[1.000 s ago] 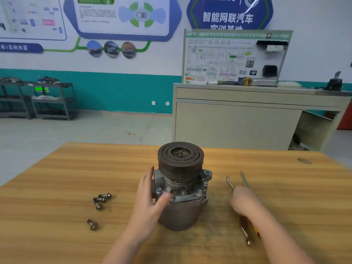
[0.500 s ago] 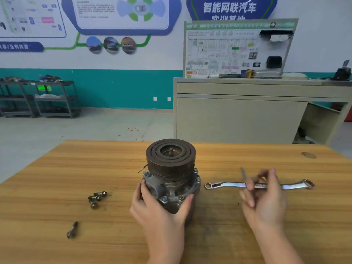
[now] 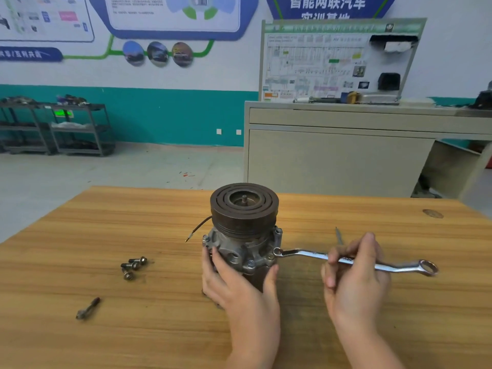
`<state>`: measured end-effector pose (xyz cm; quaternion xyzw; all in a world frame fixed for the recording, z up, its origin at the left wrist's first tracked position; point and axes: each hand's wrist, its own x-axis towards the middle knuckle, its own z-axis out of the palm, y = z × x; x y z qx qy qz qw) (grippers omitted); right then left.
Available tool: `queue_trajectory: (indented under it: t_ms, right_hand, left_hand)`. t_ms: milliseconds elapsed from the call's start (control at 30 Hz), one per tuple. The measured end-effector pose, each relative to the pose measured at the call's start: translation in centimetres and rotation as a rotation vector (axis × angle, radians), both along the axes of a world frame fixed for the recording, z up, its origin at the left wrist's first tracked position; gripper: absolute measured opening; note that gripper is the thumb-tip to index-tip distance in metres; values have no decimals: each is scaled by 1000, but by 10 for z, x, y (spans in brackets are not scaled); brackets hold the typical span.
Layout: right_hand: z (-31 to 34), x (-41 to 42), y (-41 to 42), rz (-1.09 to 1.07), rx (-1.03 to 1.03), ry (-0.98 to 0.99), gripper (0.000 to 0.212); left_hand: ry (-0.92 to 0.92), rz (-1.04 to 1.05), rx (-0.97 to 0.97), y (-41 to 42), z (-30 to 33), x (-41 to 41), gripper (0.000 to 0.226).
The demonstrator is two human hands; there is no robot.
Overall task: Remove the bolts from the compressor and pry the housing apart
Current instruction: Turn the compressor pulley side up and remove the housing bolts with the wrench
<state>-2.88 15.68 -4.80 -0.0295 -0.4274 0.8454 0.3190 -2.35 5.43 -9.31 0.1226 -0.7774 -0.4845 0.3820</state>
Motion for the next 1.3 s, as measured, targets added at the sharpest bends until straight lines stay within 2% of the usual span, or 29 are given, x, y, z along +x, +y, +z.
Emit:
queue_trajectory:
  t_ms: [100,333,433,667,833,967,1033,1100,1167,1233,1300]
  right_hand:
    - [-3,5,-6,-52,72,-6,46]
    - [-3,9,-9,-69,32,69,52]
    - [-6,10,-10,-86,69,113,44]
    - [-18,15,-19,-219,487,428,33]
    - [-20,20,-30,-411,602,306,30]
    - [-20,30,-52,-473,460,248,30]
    - [-23,33,-57,-452,313,187,36]
    - [-23,32,-53,-369,90,108,39]
    - [-19,23,-41,-265,-89,17,38]
    - [-12,5,-24,-154,-193,-72,33]
    - [-3,-22,-10,-21,-209,-182,26]
  left_hand:
    - [19,-1,-28,-10,-4,0,106]
    - [154,-102,42,-34,-15,-6,84]
    - [199,-115,44,-34,-16,-6,80]
    - [238,-181,50,-36,-14,-4,77]
    - [265,-164,38,-36,-12,-3,83]
    - [229,-167,25,-40,-9,-2,94]
    - [149,-172,28,-46,-5,-5,101]
    - [59,-206,-7,-56,1,-9,114]
    - [-4,-252,-122,-66,6,-12,126]
    - [-43,-356,-185,-77,8,-15,135]
    - [-57,-510,-97,-86,6,-16,132]
